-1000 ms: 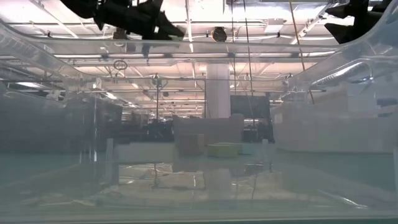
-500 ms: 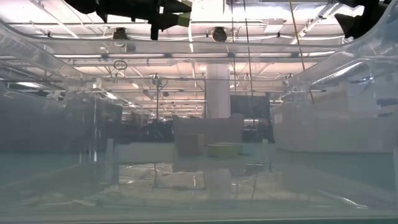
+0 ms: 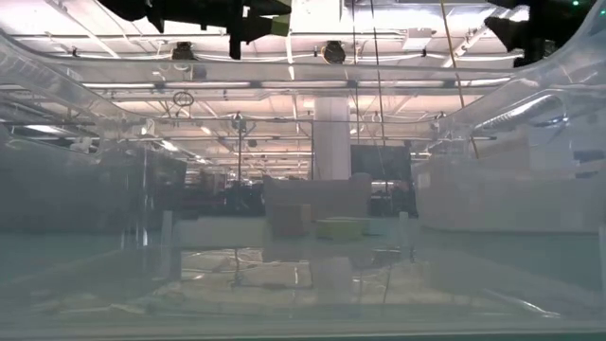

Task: Sort & place blocks by color
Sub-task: Put the top left light orange block into the black bin

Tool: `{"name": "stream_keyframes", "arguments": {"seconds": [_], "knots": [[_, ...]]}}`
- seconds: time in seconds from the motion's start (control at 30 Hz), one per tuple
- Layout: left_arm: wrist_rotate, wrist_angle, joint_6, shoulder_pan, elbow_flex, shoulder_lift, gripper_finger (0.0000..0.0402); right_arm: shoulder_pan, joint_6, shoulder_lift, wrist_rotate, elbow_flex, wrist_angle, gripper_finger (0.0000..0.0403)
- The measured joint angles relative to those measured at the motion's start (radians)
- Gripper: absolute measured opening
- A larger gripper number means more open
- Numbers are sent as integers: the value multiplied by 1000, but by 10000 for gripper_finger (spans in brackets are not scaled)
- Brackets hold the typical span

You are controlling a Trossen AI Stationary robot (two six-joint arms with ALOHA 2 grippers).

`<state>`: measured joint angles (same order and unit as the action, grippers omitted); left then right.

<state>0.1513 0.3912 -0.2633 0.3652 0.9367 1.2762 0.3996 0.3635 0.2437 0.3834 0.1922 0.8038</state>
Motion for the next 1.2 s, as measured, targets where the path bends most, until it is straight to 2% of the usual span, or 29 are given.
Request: {"name": "stream_keyframes", "arguments": {"seconds": [0.13, 0.27, 0.57, 0.67, 0.8, 0.97, 1.07, 1.2], "knots": [[1, -36, -79, -24, 0, 0, 130, 0, -3, 130, -57, 74, -2, 181], [47, -58, -188, -42, 0, 0, 127, 0, -5, 255, -151, 145, -2, 181], [276, -95, -414, -95, 0, 0, 127, -26, -5, 476, -263, 286, 0, 181], [379, -215, -457, -118, 0, 0, 127, -47, 16, 527, -284, 319, 25, 181], [477, -501, -489, -155, 0, 0, 127, -79, 59, 575, -284, 334, 37, 181], [437, -957, -472, -254, 0, 0, 127, -137, 132, 617, -283, 336, 38, 181], [314, -1185, -480, -316, 0, 0, 127, -174, 148, 640, -283, 336, 37, 181], [100, -1373, -517, -376, 0, -1, 127, -205, 147, 672, -280, 336, 38, 181]]}}
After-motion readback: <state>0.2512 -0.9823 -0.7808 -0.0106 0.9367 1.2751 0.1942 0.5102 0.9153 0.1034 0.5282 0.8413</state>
